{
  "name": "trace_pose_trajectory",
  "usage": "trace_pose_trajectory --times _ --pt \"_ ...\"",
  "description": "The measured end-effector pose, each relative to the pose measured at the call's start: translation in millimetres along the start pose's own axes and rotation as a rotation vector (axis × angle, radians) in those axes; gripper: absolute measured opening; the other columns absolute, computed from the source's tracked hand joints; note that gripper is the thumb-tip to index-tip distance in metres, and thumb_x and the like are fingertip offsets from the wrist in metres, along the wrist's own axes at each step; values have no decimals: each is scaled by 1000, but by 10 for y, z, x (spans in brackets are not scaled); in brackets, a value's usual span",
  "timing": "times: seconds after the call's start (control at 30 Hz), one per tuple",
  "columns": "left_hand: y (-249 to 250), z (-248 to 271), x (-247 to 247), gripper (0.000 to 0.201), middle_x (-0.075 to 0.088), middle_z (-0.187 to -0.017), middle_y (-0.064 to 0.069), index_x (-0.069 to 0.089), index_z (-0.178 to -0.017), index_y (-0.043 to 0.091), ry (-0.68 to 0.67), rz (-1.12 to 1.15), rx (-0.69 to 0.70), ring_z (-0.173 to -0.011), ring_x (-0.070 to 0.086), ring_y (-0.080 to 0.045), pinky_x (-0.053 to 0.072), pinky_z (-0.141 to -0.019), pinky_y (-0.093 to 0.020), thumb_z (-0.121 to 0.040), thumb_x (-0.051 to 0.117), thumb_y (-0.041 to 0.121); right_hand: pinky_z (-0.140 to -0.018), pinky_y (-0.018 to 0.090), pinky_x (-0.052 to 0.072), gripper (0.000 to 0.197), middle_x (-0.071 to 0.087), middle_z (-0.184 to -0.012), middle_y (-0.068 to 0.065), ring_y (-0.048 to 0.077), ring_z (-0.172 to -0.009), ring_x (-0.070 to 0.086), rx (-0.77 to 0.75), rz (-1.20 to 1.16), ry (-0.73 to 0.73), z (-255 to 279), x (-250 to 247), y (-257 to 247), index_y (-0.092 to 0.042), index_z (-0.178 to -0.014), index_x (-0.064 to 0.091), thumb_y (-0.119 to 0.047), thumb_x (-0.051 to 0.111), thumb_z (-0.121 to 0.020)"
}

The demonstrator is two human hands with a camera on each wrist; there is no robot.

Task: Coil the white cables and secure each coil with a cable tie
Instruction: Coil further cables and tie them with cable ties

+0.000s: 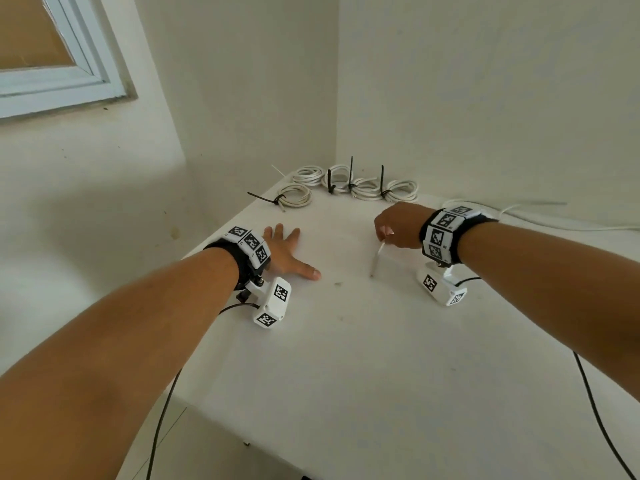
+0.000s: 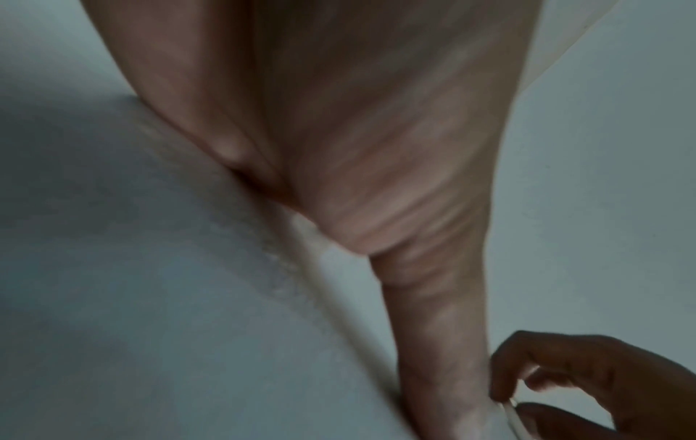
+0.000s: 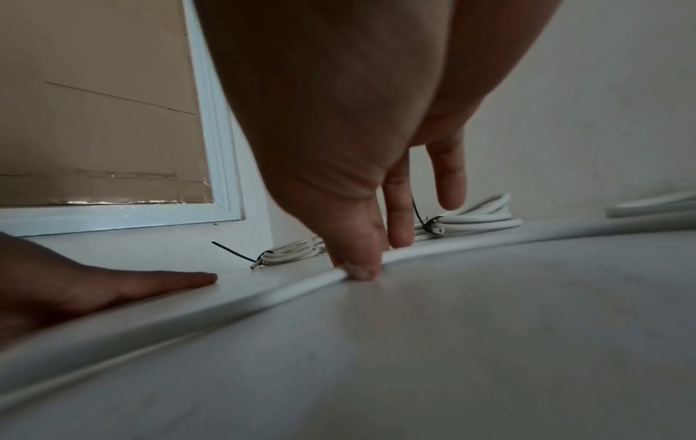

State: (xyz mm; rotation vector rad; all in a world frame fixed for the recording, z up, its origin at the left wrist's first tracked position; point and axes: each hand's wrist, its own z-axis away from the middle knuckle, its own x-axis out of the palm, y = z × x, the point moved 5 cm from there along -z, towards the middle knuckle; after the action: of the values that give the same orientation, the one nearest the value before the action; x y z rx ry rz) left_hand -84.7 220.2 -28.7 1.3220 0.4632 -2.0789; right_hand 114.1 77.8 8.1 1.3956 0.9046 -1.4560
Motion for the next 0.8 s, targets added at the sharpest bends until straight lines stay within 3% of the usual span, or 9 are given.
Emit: trace_pose_trajectory --times 0.07,0.17,0.27,0.37,0.47,0.53,0.6,0.67,0.8 --pt "12 26 7 117 -21 -164 -10 -14 -157 27 2 18 -7 -151 -17 -32 2 -120 -52 -78 57 78 -81 33 49 12 62 -96 -8 20 -95 60 -23 -51 -9 117 18 0 -31 -87 60 -21 64 -90" --pt "78 88 -38 104 -13 -165 -11 -5 -158 27 6 26 -33 -152 -10 -33 3 -120 -49 -84 49 76 -79 28 43 7 56 -93 -12 14 -90 54 -121 -182 23 341 -68 -71 -25 -97 60 -19 60 -94" --pt "315 208 -169 78 13 -166 -5 19 -158 25 31 117 51 -152 12 -26 10 -120 -41 -95 34 69 -77 25 39 8 55 -95 -10 13 -88 52 -193 -281 147 568 -236 -101 -22 -103 62 -19 59 -96" --pt "616 338 -225 49 49 -150 -4 59 -133 23 18 532 180 -139 40 -25 29 -111 -38 -101 39 54 -80 24 42 7 56 -98 -5 15 -90 54 -255 -351 283 790 -367 -107 -21 -101 62 -17 61 -95" --pt "967 500 -183 48 72 -114 -17 69 -110 7 -100 1031 330 -104 67 -34 48 -89 -41 -105 34 40 -73 15 39 7 57 -96 -4 13 -85 55 -273 -376 380 989 -420 -102 -18 -100 63 -14 62 -95" --pt "1211 656 -190 48 71 -87 -16 68 -101 3 -122 1163 397 -72 68 -30 53 -69 -34 -105 35 37 -71 10 36 7 57 -93 -7 10 -83 54 -259 -394 438 1126 -426 -74 -18 -101 63 -15 62 -94" --pt "1426 800 -192 36 53 -63 -6 62 -89 8 -137 1218 472 -46 46 -16 37 -46 -23 -103 38 31 -70 6 37 6 58 -92 -11 4 -82 54 -226 -454 489 1284 -428 -25 -18 -100 63 -15 62 -95" --pt "1573 874 -168 28 33 -56 3 54 -83 13 -202 1306 535 -38 25 -7 20 -38 -18 -102 38 25 -68 3 37 5 60 -86 -18 -3 -80 55 -157 -567 518 1447 -421 54 -20 -98 61 -15 62 -96" --pt "1851 1084 -45 30 25 -51 8 49 -78 17 -426 1530 599 -34 22 -4 16 -35 -17 -102 35 26 -66 14 44 9 62 -76 -16 0 -66 55 -61 -756 604 1749 -376 283 -27 -94 62 -18 64 -94"
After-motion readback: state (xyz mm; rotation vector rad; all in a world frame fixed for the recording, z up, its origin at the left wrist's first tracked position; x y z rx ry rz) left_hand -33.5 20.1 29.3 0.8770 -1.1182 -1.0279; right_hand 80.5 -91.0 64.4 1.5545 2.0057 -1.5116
